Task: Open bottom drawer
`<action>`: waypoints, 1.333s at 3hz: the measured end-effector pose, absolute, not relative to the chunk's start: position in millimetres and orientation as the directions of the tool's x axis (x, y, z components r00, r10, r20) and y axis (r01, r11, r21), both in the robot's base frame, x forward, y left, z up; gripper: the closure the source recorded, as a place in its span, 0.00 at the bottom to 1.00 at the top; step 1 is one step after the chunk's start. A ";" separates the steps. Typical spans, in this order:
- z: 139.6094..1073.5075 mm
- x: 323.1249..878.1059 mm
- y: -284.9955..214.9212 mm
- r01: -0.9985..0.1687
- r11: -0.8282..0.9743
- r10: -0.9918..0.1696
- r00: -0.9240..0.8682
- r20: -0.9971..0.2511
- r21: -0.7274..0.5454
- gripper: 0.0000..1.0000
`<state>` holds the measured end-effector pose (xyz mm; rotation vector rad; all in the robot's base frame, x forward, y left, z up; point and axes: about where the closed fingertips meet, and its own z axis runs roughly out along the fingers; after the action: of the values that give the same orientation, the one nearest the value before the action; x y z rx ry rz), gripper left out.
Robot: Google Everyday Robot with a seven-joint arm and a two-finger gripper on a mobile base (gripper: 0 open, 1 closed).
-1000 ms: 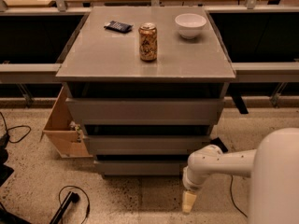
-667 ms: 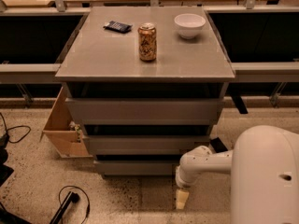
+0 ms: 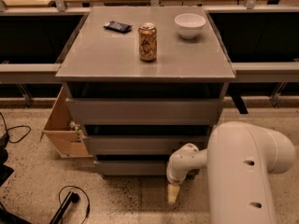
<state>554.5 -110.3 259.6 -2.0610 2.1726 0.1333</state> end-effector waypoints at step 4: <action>202.3 624.9 -104.7 -0.977 0.208 -0.947 -0.190 -0.257 -0.043 0.00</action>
Offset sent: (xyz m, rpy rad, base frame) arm 0.0731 -0.0008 -0.0516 0.0656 0.0028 -0.1343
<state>624.9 -104.7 202.3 -1.8350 2.2537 0.1915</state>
